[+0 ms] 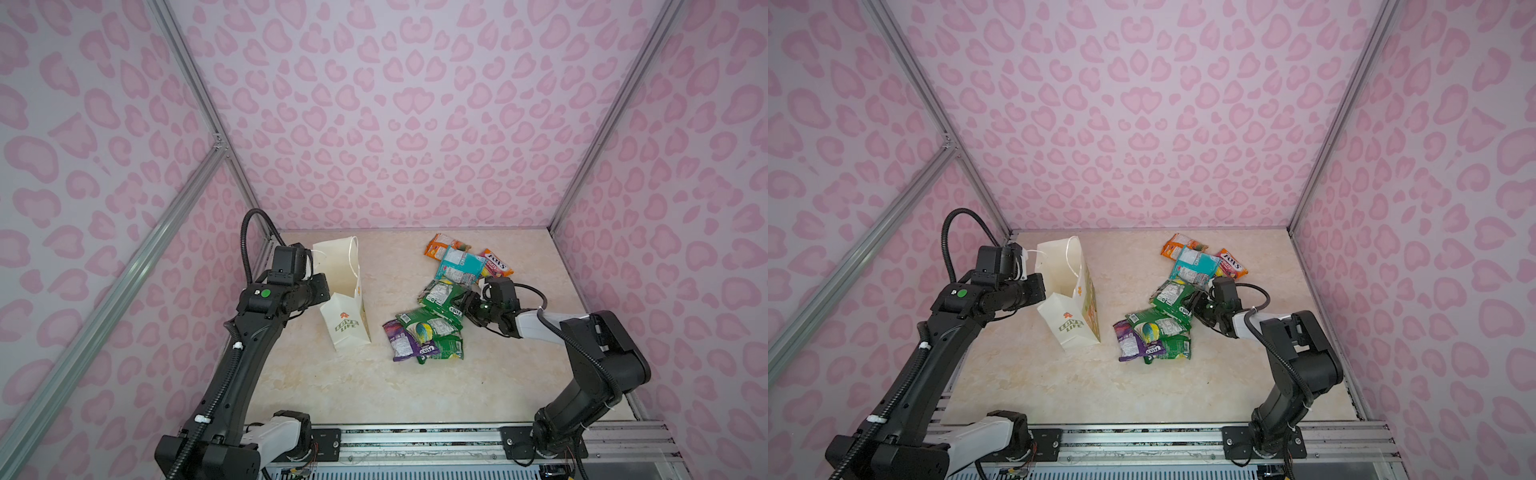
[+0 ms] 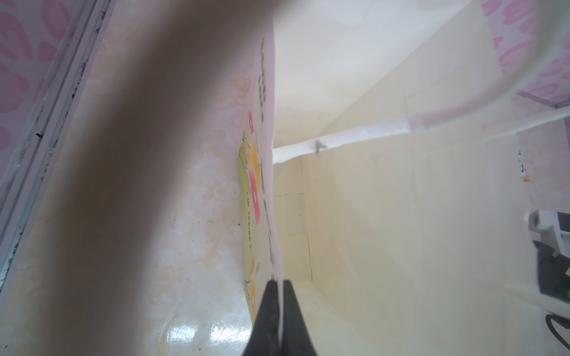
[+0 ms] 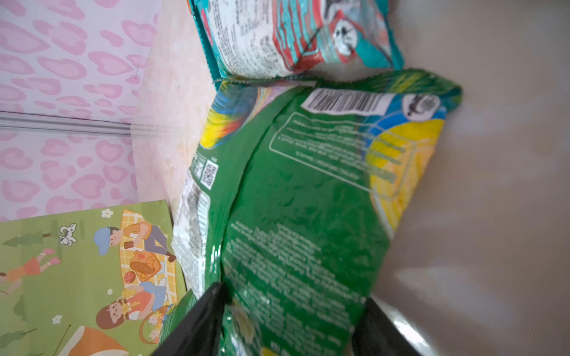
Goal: Place the snacks into the paper bag
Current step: 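Grip the bag rim with the left gripper while the right gripper reaches the green packet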
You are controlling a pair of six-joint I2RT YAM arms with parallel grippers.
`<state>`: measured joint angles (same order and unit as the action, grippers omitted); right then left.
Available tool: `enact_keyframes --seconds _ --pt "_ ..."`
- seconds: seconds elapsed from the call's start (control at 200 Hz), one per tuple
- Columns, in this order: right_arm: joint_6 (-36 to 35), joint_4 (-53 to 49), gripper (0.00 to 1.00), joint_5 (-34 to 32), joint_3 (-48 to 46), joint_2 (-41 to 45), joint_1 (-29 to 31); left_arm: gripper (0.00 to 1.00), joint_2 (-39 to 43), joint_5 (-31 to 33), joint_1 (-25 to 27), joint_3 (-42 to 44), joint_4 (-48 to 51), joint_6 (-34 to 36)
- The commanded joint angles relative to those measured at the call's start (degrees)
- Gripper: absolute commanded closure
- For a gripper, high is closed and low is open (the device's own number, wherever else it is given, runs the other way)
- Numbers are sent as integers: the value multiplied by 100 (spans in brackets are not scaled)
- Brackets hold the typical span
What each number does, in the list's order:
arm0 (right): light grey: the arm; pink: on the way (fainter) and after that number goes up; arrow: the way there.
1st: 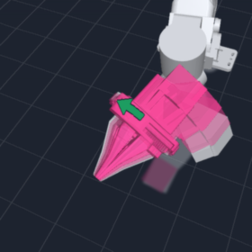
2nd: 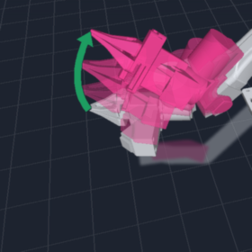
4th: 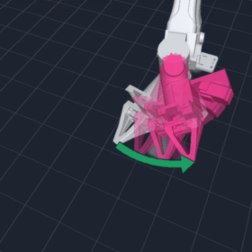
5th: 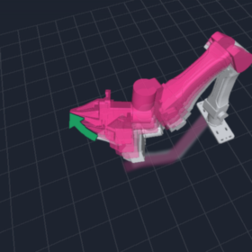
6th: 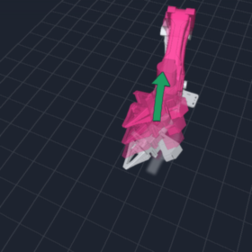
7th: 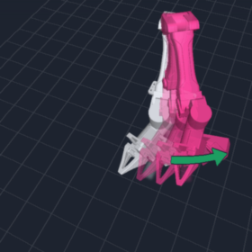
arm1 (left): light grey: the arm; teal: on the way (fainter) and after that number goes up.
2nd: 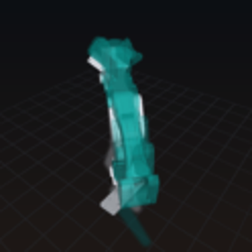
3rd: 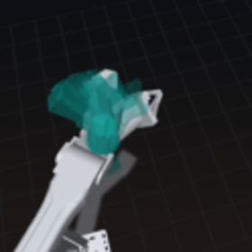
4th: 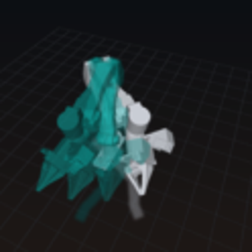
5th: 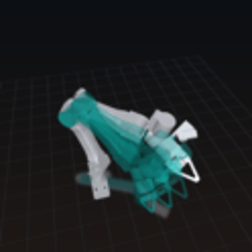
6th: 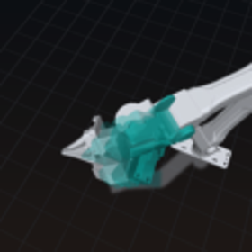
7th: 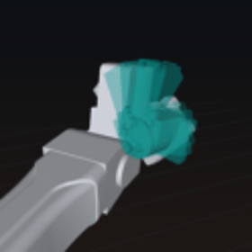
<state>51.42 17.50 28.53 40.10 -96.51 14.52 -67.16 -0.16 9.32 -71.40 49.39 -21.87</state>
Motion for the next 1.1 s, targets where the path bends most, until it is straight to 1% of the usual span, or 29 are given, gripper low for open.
enact_keyframes --seconds 0.0,0.095,0.16,0.25,0.5,0.66,0.755,0.795,0.89,0.99,1.02,1.075,1.08,1.095 --pt "85 305 46 -57 -55 -143 3 97 58 25 -9 16 -87 15" --pt "114 511 58 6 -124 -171 -3 97 80 85 -9 20 -88 13" --pt "52 428 68 -56 -134 -88 -2 97 63 95 -9 20 -90 22" --pt "-106 85 74 -347 -140 207 -2 97 62 80 -9 11 -79 25" --pt "-460 -732 82 -601 -56 1063 -1 97 88 82 -10 12 -90 27" --pt "-699 -1317 84 -915 38 1642 14 97 89 61 -9 20 -103 33" --pt "-782 -1673 84 -999 129 1743 14 97 101 43 -9 20 -102 29" --pt "-776 -1767 81 -999 128 1717 13 97 107 60 -9 20 -105 33" --pt "-756 -1975 70 -1034 93 1646 3 97 74 83 -9 25 -102 42" --pt "-758 -2350 62 -1403 46 1660 -12 97 62 69 -9 20 -99 38" --pt "-756 -2462 57 -1513 34 1678 -38 97 71 73 -9 20 -101 42" --pt "-777 -2582 42 -1619 42 1713 -114 97 71 79 -10 29 -109 42" --pt "-788 -2597 39 -1633 51 1721 -120 97 71 79 -9 29 -107 38" --pt "-806 -2612 37 -1650 62 1727 -133 97 62 80 -9 28 -109 42"
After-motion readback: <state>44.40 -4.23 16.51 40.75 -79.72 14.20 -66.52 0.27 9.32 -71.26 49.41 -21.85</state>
